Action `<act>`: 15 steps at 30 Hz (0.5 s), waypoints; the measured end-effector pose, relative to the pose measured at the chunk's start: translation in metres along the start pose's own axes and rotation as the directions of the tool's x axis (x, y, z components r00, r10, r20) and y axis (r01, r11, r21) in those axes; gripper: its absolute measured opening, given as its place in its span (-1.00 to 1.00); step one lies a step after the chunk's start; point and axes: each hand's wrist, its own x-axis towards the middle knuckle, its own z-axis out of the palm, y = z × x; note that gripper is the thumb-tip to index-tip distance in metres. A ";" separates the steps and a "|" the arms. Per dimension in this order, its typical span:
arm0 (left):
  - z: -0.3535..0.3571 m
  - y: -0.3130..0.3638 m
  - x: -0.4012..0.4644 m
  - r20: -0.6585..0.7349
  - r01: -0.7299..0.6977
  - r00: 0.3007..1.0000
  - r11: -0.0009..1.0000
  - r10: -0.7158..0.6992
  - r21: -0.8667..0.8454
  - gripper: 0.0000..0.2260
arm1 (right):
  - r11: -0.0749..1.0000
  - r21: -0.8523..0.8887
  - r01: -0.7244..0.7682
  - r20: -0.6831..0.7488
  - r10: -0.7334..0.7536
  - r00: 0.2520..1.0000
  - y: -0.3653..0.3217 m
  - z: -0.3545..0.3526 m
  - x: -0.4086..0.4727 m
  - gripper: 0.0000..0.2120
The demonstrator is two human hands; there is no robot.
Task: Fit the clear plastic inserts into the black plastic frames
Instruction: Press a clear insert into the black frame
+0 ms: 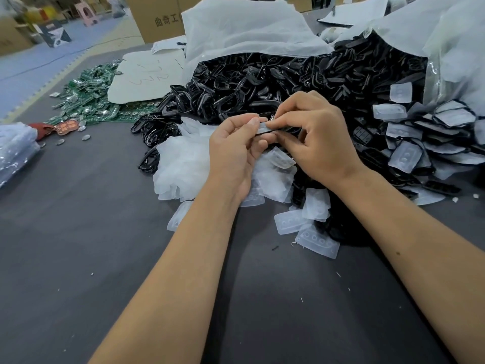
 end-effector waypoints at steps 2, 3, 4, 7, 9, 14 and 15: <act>0.000 0.001 0.001 0.020 0.000 1.000 0.999 0.001 -0.046 -0.85 | 0.994 0.086 -0.072 -0.034 0.075 0.997 -0.002 0.004 -0.001 -0.92; -0.001 0.001 0.002 0.027 -0.002 1.000 0.998 0.003 -0.065 -0.80 | 0.971 0.180 -0.157 -0.038 0.167 0.985 -0.003 0.005 -0.001 -0.94; -0.001 0.000 0.002 0.034 -0.008 0.999 0.997 0.011 -0.070 -0.79 | 0.919 0.298 -0.257 -0.026 0.277 0.960 -0.002 0.005 -0.001 -0.96; 0.001 -0.005 0.001 0.029 -0.064 0.998 0.996 0.062 0.063 -0.87 | 0.623 0.627 -0.468 0.086 0.541 0.836 -0.001 0.005 0.001 -0.95; 0.001 -0.009 0.001 0.024 -0.108 0.994 0.982 0.106 0.156 -0.87 | 0.471 0.712 -0.521 0.168 0.606 0.777 -0.002 0.004 0.002 -0.95; 0.000 -0.009 0.002 0.053 -0.128 0.991 0.979 0.121 0.161 -0.93 | 0.367 0.756 -0.543 0.237 0.619 0.749 -0.001 0.003 0.003 -0.90; 0.000 -0.009 0.002 0.052 -0.124 0.992 0.979 0.117 0.160 -0.93 | 0.367 0.755 -0.543 0.243 0.613 0.752 -0.002 0.003 0.002 -0.92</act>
